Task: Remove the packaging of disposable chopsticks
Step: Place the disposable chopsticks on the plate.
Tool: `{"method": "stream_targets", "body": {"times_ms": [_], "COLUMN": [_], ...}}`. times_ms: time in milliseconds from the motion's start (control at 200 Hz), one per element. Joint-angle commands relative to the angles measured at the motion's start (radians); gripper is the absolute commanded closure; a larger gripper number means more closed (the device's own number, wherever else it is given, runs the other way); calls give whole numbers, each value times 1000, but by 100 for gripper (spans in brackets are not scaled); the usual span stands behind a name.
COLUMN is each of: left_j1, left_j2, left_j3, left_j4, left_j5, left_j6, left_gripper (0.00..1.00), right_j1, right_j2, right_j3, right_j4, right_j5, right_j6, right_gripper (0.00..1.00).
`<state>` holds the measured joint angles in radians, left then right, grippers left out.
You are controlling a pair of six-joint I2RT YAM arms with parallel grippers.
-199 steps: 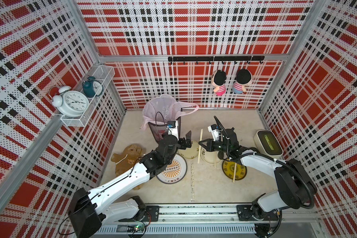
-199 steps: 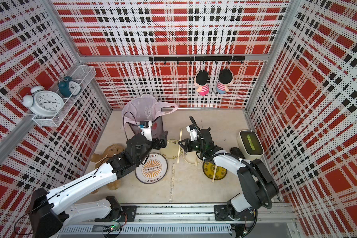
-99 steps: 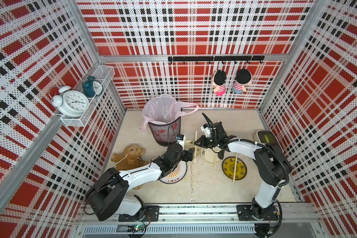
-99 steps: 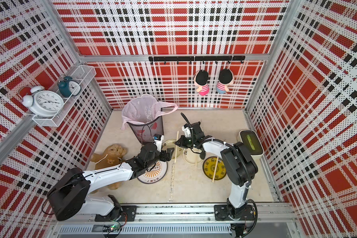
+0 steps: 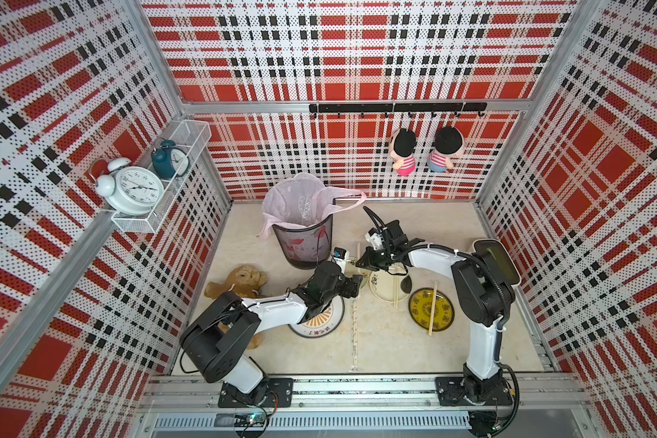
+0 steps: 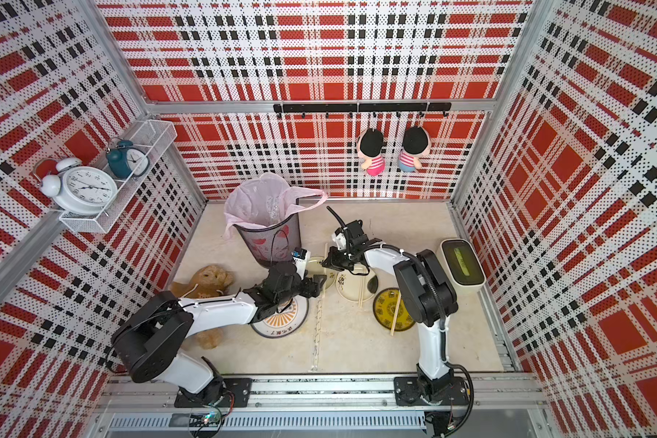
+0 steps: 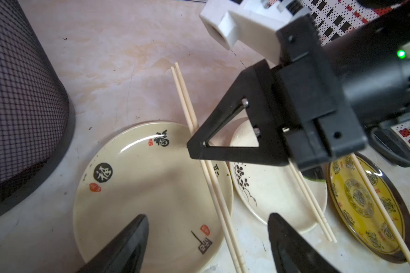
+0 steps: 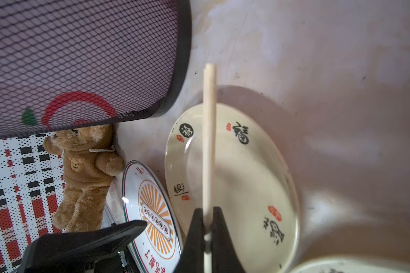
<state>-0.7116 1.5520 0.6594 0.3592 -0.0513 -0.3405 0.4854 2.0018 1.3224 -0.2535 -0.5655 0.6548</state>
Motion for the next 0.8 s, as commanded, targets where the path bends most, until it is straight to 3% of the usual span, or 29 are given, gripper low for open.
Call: {"method": "stream_targets", "body": {"times_ms": [0, 797], "left_j1": [12, 69], "left_j2": [7, 46], "left_j3": [-7, -63], "left_j4": [48, 150], "left_j5": [13, 86], "left_j6": [-7, -23], "left_gripper": [18, 17], "right_j1": [-11, -19], "right_j2": [34, 114], "right_j3": [38, 73], "right_j4": [-24, -7], "right_j5": [-23, -55], "right_j6": [-6, 19], "right_gripper": [100, 100]}}
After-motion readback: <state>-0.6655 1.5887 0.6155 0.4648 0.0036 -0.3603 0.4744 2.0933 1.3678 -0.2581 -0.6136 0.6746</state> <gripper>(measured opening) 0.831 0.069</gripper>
